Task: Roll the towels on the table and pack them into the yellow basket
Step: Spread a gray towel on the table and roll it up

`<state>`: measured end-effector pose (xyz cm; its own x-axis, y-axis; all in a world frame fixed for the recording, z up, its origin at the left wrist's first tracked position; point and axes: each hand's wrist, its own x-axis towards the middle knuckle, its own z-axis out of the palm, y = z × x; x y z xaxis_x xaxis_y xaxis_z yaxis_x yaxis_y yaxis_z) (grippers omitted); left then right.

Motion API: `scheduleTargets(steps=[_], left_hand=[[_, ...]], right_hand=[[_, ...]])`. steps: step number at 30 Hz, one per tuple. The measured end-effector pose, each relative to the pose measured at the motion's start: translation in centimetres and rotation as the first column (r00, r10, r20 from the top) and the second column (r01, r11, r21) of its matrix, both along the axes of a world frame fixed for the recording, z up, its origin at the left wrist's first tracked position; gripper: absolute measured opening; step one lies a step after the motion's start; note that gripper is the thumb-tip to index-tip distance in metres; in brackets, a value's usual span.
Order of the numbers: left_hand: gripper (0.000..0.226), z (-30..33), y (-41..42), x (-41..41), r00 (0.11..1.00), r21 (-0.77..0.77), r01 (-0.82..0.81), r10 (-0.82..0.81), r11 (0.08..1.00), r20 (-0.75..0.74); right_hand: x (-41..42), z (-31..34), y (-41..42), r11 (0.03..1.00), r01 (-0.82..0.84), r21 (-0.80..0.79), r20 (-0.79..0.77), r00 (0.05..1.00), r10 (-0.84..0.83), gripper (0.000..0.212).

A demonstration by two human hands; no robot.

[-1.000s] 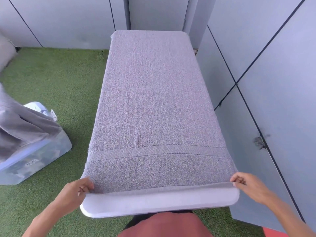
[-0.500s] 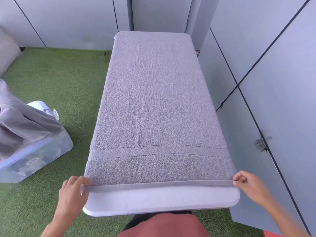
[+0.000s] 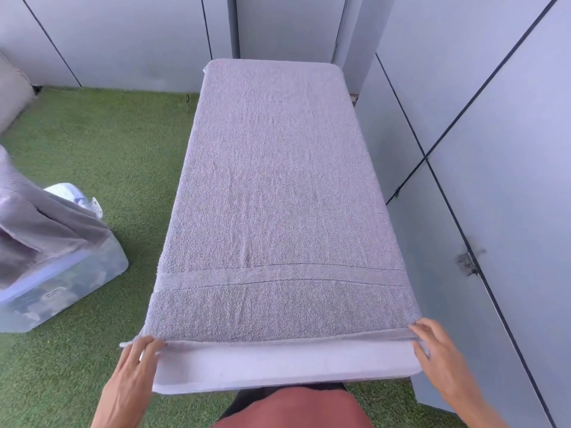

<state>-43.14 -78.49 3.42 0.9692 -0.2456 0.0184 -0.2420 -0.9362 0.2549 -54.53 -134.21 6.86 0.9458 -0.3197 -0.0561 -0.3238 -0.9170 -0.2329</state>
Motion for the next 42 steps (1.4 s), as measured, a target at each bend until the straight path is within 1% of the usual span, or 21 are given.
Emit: scheduleTargets(steps=[3, 7, 9, 10, 11, 13, 15, 16, 18, 21, 22, 23, 25, 26, 29, 31, 34, 36, 37, 39, 42], left_hand=[[0.039, 0.7, -0.2, 0.7, 0.999, 0.015, 0.049, -0.049, 0.999, 0.021], [0.03, 1.4, -0.7, 1.3, 1.0, -0.001, 0.006, -0.006, 1.0, 0.031], [0.032, 1.1, -0.1, 1.8, 1.0, 0.007, 0.01, -0.01, 1.0, 0.002], [0.03, 1.2, 0.2, 2.0, 0.998, 0.02, 0.049, -0.049, 0.999, -0.027], [0.029, 1.5, 0.5, 2.3, 0.994, 0.013, 0.079, -0.078, 0.997, -0.083], [0.031, 2.8, 0.6, 3.3, 0.967, -0.026, 0.045, -0.05, 0.999, -0.251], [0.024, 3.9, 0.7, 4.3, 0.893, -0.068, -0.015, -0.017, 0.998, -0.45], [0.02, 4.0, 0.9, 5.1, 0.856, -0.081, -0.036, -0.011, 0.996, -0.516], [0.017, 4.3, 1.0, 6.7, 0.812, -0.103, -0.111, 0.031, 0.988, -0.583], [0.018, 4.7, 0.9, 7.5, 0.774, -0.146, -0.224, 0.085, 0.963, -0.627], [0.019, 4.9, 0.6, 7.3, 0.79, -0.163, -0.248, 0.102, 0.955, -0.604], [0.021, 4.8, 0.2, 6.9, 0.833, -0.178, -0.258, 0.125, 0.95, -0.539], [0.022, 4.3, -0.3, 5.5, 0.941, -0.153, -0.208, 0.155, 0.966, -0.3], [0.022, 4.0, -0.5, 4.5, 0.969, -0.118, -0.17, 0.145, 0.978, -0.201], [0.037, 2.2, -1.2, 1.9, 0.998, -0.034, -0.038, 0.037, 0.999, -0.042], [0.043, 1.1, -1.6, 0.9, 0.999, -0.058, -0.027, 0.028, 0.998, 0.03], [0.041, 0.5, -1.8, 0.3, 0.994, -0.057, -0.016, 0.022, 0.998, 0.105], [0.052, 0.2, -1.3, 0.3, 0.994, -0.079, -0.036, 0.043, 0.996, 0.097], [0.052, 0.1, -1.1, 0.4, 0.996, -0.077, -0.016, 0.023, 0.997, 0.091], [0.044, 0.2, -0.9, 0.6, 0.995, -0.04, 0.025, -0.021, 0.999, 0.096], [0.052, 0.7, -1.2, 1.2, 0.997, -0.017, -0.024, 0.025, 1.0, 0.072]], right_hand=[[0.8, 0.0, 0.0, 0.99, -0.066, -0.122, 0.008, 0.998, 0.067, 0.034], [1.7, 0.3, 0.4, 0.983, -0.101, -0.15, 0.037, 0.994, 0.108, 0.045], [1.5, 0.5, 0.1, 0.976, -0.148, -0.157, -0.019, 0.989, 0.147, 0.043], [1.3, 0.6, -0.4, 0.982, -0.141, -0.123, -0.055, 0.989, 0.135, 0.038], [1.1, 0.7, -1.1, 0.989, -0.118, -0.086, -0.081, 0.99, 0.111, 0.031], [1.0, 1.0, -2.6, 0.996, -0.084, 0.035, -0.14, 0.986, 0.088, 0.024], [2.1, 1.8, -3.7, 0.988, -0.091, 0.124, -0.237, 0.964, 0.118, 0.025], [2.8, 2.3, -4.0, 0.986, -0.062, 0.156, -0.288, 0.952, 0.105, 0.025], [4.1, 2.7, -4.6, 0.973, 0.019, 0.232, -0.369, 0.927, 0.069, 0.026], [5.2, 2.5, -4.8, 0.949, 0.141, 0.281, -0.386, 0.922, -0.023, 0.021], [5.4, 2.6, -4.6, 0.942, 0.166, 0.291, -0.371, 0.927, -0.049, 0.02], [5.4, 2.7, -4.3, 0.938, 0.186, 0.292, -0.342, 0.936, -0.079, 0.021], [5.3, 2.6, -3.6, 0.948, 0.182, 0.261, -0.224, 0.967, -0.124, 0.032], [5.0, 2.4, -3.1, 0.954, 0.178, 0.242, -0.166, 0.976, -0.14, 0.036], [3.3, 1.6, -1.3, 0.958, 0.167, 0.232, -0.05, 0.986, -0.16, 0.032], [2.2, 1.2, -0.1, 0.965, 0.148, 0.218, 0.014, 0.988, -0.155, 0.023], [0.9, 0.5, 0.6, 0.977, 0.129, 0.172, 0.047, 0.989, -0.138, 0.02], [0.4, 0.1, 0.3, 0.989, 0.087, 0.123, 0.022, 0.996, -0.09, 0.031], [0.4, -0.1, 0.0, 0.993, 0.062, 0.104, 0.011, 0.998, -0.064, 0.034], [0.7, -0.2, -0.4, 0.997, 0.029, 0.078, 0.005, 1.0, -0.03, 0.035], [1.7, -0.4, -0.5, 1.0, -0.004, 0.021, 0.04, 0.999, 0.003, 0.03]])
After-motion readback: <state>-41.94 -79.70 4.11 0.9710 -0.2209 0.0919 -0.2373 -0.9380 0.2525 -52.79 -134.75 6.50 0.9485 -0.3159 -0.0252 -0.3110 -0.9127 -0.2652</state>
